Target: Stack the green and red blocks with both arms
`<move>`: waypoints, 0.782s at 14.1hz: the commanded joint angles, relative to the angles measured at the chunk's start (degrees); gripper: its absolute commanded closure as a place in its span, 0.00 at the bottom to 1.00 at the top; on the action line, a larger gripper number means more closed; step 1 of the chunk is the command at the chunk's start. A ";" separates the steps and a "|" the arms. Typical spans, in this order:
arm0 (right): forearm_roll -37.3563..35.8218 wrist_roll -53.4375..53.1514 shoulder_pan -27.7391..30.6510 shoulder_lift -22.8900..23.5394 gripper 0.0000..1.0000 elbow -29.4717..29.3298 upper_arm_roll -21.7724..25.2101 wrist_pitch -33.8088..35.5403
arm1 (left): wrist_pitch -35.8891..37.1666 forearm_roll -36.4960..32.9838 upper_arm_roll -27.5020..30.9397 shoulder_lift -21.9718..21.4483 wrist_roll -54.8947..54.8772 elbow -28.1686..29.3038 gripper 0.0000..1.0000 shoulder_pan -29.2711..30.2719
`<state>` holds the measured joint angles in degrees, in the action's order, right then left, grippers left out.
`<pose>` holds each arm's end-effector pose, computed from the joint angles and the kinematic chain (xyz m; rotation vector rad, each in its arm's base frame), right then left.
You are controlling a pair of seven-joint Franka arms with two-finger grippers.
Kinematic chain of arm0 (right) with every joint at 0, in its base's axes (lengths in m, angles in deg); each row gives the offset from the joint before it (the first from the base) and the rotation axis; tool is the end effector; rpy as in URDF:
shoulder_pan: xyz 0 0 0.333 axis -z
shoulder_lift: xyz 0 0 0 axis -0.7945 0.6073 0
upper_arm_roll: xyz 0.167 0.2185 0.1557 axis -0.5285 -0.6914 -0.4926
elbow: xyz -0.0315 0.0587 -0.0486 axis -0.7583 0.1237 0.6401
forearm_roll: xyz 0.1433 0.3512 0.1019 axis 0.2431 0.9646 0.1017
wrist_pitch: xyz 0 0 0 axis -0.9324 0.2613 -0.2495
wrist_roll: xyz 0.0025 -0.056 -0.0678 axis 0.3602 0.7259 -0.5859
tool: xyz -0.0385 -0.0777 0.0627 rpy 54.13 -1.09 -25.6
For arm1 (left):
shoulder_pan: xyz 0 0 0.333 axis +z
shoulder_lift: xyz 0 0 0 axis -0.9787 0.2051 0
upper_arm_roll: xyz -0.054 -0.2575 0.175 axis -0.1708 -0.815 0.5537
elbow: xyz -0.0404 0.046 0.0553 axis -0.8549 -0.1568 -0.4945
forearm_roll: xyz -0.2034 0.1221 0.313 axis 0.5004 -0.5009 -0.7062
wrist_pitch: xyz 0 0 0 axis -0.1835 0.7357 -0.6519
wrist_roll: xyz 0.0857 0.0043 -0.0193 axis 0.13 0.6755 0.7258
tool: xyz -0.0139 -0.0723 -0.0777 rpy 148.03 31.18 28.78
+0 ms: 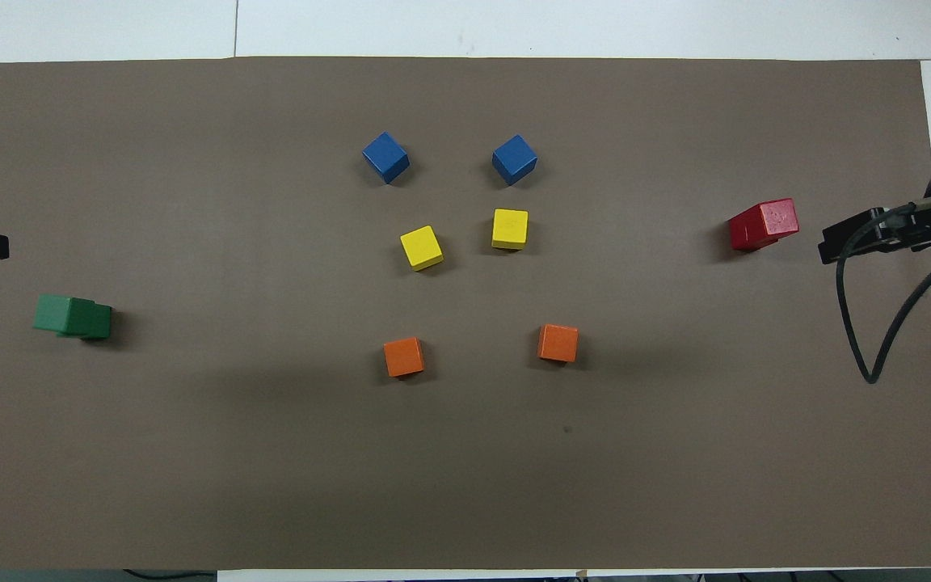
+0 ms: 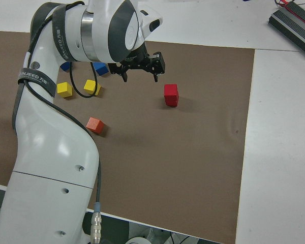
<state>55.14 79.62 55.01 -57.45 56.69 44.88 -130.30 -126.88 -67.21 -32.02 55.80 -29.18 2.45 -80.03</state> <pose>0.5641 0.0011 0.5991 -3.1171 -0.1710 0.1338 0.5490 0.0219 0.6401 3.1142 0.0958 0.0201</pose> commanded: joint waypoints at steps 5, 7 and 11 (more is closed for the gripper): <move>0.23 -0.67 -0.30 1.09 0.00 -1.77 -0.43 1.26 | -1.58 -0.57 -2.22 0.93 0.22 -1.53 0.00 1.34; 0.58 -0.76 -0.04 0.40 0.00 -0.81 -0.35 1.26 | -1.40 -0.57 -2.22 0.93 0.13 -1.53 0.00 1.34; 0.58 -1.11 -0.30 -4.00 0.00 3.68 -0.35 1.26 | -1.14 -0.75 -2.13 0.75 0.13 -1.53 0.00 0.90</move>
<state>55.14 79.49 54.45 -58.35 57.08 44.87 -128.90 -128.45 -67.28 -33.42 55.86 -29.10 2.22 -79.74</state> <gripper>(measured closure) 0.000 0.000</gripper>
